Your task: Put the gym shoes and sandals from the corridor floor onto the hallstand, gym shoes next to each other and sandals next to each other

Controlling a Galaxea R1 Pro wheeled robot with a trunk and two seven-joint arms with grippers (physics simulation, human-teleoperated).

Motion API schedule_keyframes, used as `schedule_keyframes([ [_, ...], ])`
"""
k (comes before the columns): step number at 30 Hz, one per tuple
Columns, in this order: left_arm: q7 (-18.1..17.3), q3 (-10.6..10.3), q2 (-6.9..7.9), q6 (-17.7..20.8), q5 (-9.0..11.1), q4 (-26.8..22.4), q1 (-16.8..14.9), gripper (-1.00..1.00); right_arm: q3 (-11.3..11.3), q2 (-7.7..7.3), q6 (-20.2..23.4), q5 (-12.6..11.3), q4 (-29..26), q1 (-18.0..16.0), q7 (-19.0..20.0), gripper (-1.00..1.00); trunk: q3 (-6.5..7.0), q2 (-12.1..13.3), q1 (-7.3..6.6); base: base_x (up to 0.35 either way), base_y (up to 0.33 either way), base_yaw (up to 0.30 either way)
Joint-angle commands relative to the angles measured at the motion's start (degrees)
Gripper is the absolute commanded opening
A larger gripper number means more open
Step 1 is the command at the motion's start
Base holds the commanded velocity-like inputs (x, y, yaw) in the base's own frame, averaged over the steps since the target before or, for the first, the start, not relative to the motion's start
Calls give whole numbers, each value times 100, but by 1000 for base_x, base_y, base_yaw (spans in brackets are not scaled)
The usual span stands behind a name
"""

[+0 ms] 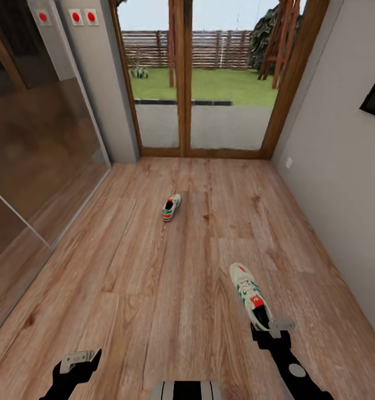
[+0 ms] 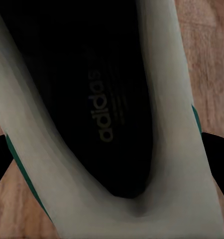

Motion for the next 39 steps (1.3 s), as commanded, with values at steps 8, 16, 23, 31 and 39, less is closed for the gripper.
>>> schedule_keyframes([
  [8,166,52,33,-446,-95,431,4,100,-148,32,-1001,253,941,278,30,-100,229,10,-21,0,0,-222],
  [16,182,37,53,-466,-104,492,6,100,-155,35,-1290,312,1050,282,18,-100,461,20,-42,0,0,-222],
  [23,182,34,53,-466,-107,513,6,100,-155,35,-1288,306,1052,282,13,-100,664,30,-60,0,0,-222],
  [31,185,34,53,-466,-107,516,6,100,-155,51,-1287,300,1045,282,2,-100,876,157,-139,0,0,-195],
  [39,190,34,53,-466,-107,523,6,100,-155,78,-1287,304,1043,282,0,-100,1030,478,-315,0,0,-42],
])
